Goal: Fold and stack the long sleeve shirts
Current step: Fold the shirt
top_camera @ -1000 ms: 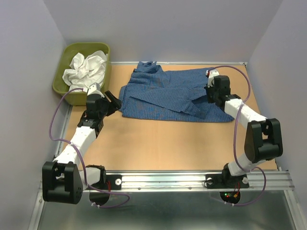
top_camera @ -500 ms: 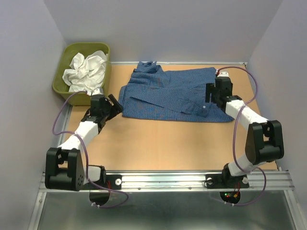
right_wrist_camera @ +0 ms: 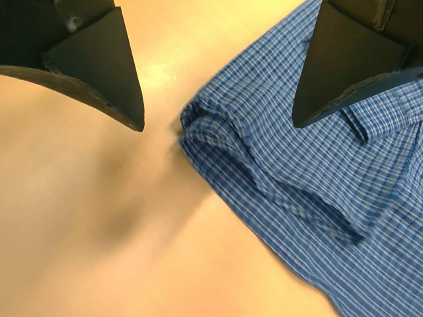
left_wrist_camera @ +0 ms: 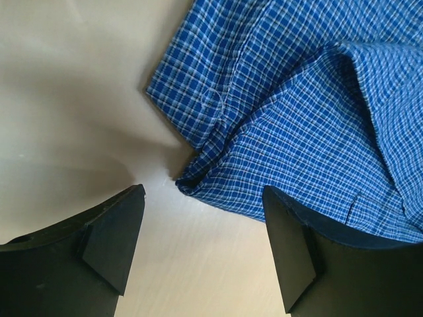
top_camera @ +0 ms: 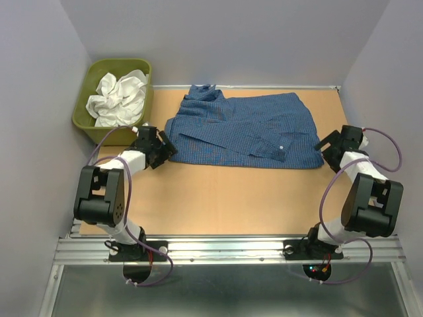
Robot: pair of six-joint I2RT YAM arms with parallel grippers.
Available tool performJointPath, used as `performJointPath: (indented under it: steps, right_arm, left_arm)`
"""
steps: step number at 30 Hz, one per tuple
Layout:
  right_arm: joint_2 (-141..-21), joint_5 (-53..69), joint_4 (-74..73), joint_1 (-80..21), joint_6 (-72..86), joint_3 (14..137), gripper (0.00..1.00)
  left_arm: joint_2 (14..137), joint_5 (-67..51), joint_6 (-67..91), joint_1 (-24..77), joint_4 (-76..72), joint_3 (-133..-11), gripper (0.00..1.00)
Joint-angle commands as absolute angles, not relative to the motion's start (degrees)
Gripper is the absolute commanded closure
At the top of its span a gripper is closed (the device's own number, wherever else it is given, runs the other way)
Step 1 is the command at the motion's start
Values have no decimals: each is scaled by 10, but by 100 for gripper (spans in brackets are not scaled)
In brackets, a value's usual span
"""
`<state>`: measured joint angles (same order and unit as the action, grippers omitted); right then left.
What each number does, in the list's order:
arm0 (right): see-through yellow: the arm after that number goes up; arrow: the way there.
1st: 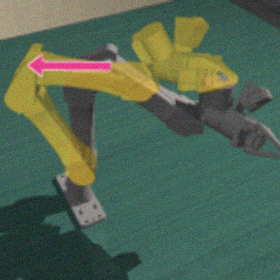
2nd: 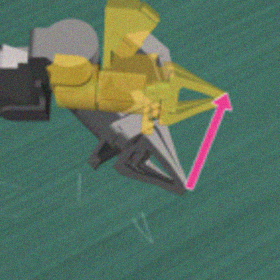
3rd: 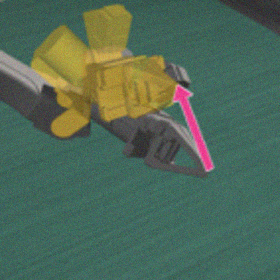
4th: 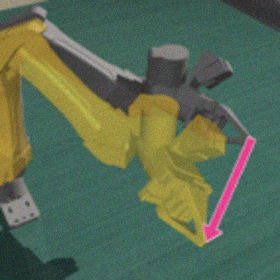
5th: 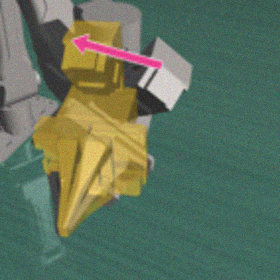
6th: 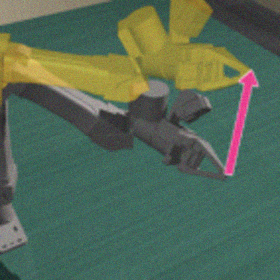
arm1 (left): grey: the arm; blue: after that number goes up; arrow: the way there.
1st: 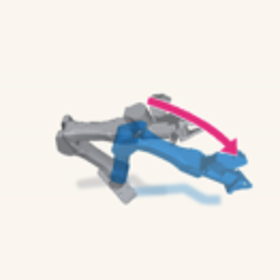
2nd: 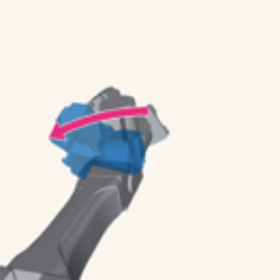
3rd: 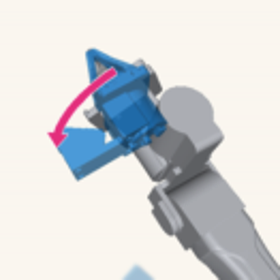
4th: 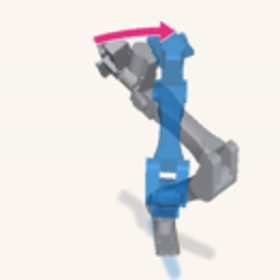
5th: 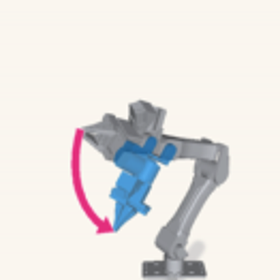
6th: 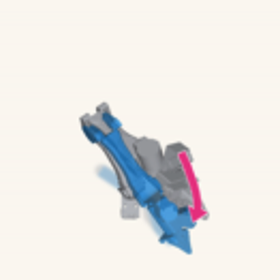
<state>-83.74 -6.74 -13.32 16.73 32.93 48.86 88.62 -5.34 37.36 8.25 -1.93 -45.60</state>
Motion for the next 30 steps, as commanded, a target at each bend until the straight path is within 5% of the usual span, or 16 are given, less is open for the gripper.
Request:
performJointPath:
  steps: [1, 11, 17, 18, 21, 22, 30]
  right_arm:
    - [-838, -5, -131, 201, 397, 459, 2]
    - [-898, 61, -41, 214, 423, 416, 11]
    - [-918, 55, -13, 214, 430, 390, 35]
    - [-917, 54, -12, 214, 428, 389, 55]
    - [-895, 41, -16, 214, 418, 385, 93]
    - [-888, 38, -20, 214, 416, 384, 98]
    - [-791, -15, -136, 214, 456, 354, 99]
  left_arm:
    - [909, -55, 388, 101, -15, -487, 18]
    - [969, -52, 409, 105, -4, -496, 37]
    - [981, -46, 396, 105, 11, -496, 62]
    - [983, -44, 391, 105, 16, -499, 67]
    - [981, -21, 377, 105, 43, -508, 95]
    - [977, -14, 374, 105, 54, -511, 99]
    - [850, 41, 377, 105, 148, -429, 100]
